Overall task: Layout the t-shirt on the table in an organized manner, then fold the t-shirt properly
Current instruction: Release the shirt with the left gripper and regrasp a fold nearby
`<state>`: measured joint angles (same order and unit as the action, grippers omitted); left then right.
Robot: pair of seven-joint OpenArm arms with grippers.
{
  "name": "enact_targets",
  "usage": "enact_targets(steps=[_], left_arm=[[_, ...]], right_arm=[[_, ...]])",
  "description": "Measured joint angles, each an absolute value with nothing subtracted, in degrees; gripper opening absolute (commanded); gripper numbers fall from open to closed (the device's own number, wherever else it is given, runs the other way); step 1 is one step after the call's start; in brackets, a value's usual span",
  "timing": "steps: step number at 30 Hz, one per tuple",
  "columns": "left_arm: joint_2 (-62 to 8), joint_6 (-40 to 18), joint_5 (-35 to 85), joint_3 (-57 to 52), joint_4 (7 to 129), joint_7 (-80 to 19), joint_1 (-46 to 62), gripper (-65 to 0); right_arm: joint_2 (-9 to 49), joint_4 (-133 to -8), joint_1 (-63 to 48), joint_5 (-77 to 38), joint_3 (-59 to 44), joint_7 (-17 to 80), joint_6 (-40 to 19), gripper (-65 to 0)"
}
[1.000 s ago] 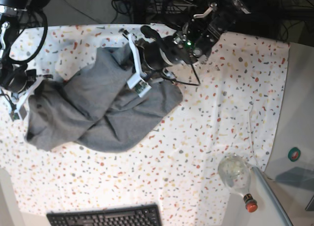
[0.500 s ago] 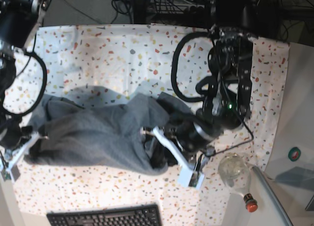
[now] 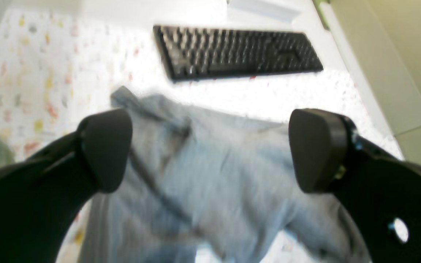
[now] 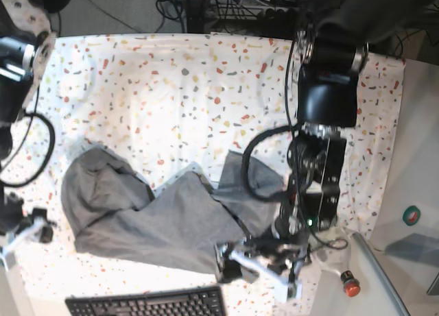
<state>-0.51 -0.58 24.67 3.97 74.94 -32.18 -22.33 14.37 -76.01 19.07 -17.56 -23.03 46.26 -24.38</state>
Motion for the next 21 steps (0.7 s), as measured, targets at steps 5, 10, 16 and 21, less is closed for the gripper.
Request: enact_targets(steps=[5,10,16,21], left_arm=[[-3.07,-0.67,24.71,3.97,81.62,-31.70,-6.98,0.0],[-3.36,-0.38,24.43,3.60,80.42,-25.96,4.69,0.0],[-3.20,-0.45,24.49,3.79,78.85,-23.33,5.17,0.0],[-3.18,-0.45,24.51,3.81,78.52,-23.49,5.78,0.0]], right_arm=[[14.52,-77.89,8.58,-17.43,-23.22,47.07,-24.29,-35.7],[14.02,-65.01,8.62,-17.98,-23.29,38.37,-24.49,-35.7],[11.33,-53.47,10.76,-17.80,-23.24,33.67,-23.99,-35.4],[9.93,-58.15,10.63,-17.87,-25.21,35.86,-24.01,-32.9]])
